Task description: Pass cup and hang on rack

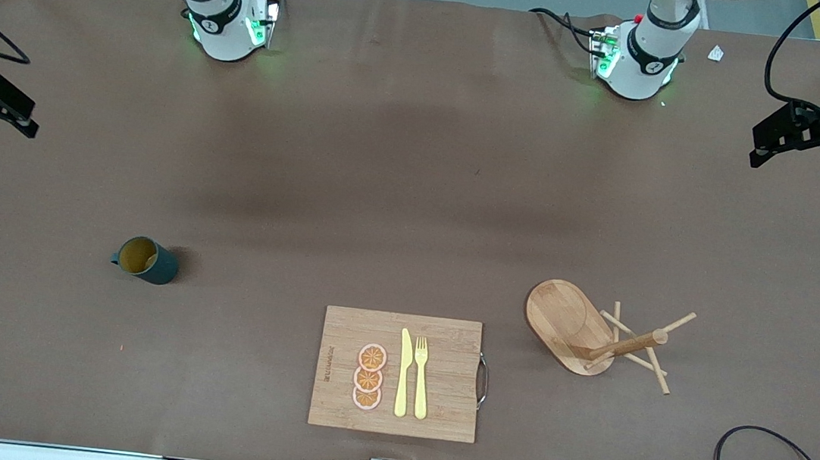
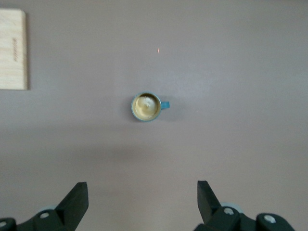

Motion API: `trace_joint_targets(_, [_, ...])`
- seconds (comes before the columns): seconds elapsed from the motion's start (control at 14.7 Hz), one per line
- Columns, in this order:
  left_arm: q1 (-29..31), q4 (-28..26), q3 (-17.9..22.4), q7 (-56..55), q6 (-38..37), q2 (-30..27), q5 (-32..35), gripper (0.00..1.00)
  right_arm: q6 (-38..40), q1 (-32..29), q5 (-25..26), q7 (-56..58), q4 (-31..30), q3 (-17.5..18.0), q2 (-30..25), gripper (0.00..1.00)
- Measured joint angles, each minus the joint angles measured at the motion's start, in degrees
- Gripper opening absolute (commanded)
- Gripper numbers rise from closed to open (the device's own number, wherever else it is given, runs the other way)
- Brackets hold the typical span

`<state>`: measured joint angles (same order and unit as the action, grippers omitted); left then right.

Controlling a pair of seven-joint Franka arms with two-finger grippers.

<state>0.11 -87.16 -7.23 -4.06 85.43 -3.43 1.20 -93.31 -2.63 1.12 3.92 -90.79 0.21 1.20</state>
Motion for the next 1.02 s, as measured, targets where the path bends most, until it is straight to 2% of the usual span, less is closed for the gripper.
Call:
trace_joint_targets(0.27, [-0.1,0.1,-0.1,0.0,0.0,0.0,0.0,1.0,-3.0,0.5,0.0,0.0,0.2,0.6,11.1,1.0])
trace_joint_targets(0.75, [0.0,0.1,-0.1,0.0,0.0,0.1,0.0,1.0,-16.2,3.5,-0.1,-9.1,0.0,0.7,26.2,1.0])
trace_joint_targets(0.89, [0.0,0.1,-0.1,0.0,0.0,0.2,0.0,1.0,-19.8,3.3,-0.1,-9.5,-0.5,0.5,29.7,0.97])
trace_joint_targets(0.95, [0.0,0.1,-0.1,0.0,0.0,0.2,0.0,1.0,-21.3,3.1,-0.1,-9.7,-0.8,0.4,31.1,0.92])
trace_joint_targets(1.02, [0.0,0.1,-0.1,0.0,0.0,0.2,0.0,1.0,-22.8,3.0,-0.1,-9.8,-1.3,0.3,32.4,0.79])
